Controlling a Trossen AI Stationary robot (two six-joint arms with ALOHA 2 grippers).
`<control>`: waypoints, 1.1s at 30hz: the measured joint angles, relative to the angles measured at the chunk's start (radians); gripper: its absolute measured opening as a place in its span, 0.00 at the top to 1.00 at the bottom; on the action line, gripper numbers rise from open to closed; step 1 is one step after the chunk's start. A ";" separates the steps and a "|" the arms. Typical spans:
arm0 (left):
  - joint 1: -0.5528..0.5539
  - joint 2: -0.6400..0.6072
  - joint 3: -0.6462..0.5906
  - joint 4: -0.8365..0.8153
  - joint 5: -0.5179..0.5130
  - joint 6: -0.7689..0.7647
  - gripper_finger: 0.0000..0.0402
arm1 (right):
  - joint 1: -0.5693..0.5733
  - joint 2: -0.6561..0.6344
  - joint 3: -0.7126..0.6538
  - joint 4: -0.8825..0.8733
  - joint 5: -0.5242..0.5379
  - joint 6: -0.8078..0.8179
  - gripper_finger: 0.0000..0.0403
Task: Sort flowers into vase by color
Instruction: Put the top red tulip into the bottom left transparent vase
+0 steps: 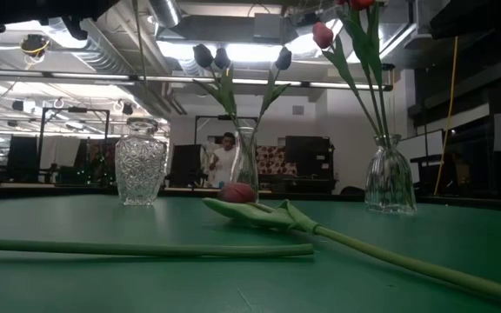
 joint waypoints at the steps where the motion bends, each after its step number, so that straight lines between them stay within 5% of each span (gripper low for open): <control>1: 0.000 0.000 0.000 0.000 0.000 0.000 1.00 | 0.000 0.000 0.000 0.000 0.000 0.000 0.67; 33: 0.000 0.000 0.000 -0.055 0.000 -0.028 1.00 | 0.000 0.000 0.000 0.000 -0.001 -0.001 0.67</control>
